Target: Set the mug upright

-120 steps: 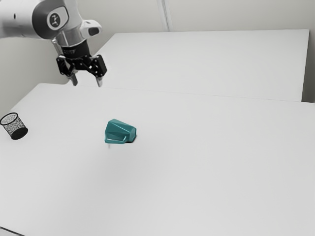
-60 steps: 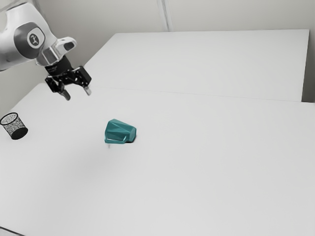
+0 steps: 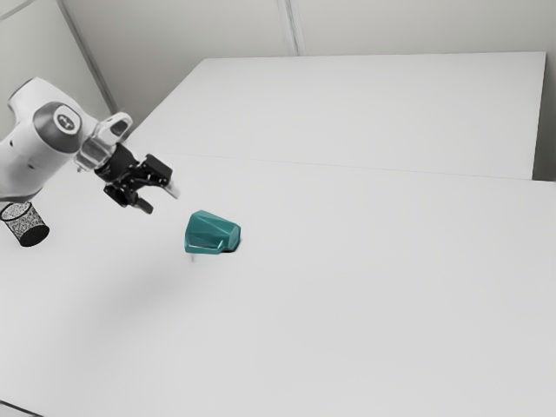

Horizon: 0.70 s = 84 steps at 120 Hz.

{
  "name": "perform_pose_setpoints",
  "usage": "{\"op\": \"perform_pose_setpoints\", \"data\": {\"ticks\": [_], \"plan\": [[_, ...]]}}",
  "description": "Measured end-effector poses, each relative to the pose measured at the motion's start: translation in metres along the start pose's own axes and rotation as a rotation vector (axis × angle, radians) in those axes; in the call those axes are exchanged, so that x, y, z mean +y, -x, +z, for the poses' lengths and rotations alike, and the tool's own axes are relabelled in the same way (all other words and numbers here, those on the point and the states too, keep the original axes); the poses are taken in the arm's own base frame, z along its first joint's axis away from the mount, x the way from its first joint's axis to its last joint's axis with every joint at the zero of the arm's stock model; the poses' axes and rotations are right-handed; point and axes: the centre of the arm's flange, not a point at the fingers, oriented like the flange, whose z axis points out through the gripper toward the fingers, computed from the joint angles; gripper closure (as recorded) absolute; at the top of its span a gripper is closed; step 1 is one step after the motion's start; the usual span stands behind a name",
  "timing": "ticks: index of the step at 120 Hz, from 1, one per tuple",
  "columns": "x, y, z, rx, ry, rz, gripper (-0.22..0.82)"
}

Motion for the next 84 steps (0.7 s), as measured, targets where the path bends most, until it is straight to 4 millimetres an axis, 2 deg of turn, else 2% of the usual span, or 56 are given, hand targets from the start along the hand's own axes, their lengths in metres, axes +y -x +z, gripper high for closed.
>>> {"op": "perform_pose_setpoints", "data": {"ticks": [35, 45, 59, 84], "plan": [[-0.048, -0.008, 0.008, 0.067, 0.097, -0.001, 0.02], [-0.051, -0.013, 0.018, 0.069, 0.116, 0.02, 0.02], [-0.04, -0.021, 0.041, 0.055, 0.145, 0.072, 0.02], [-0.048, -0.037, 0.049, 0.079, 0.184, 0.106, 0.02]]}}
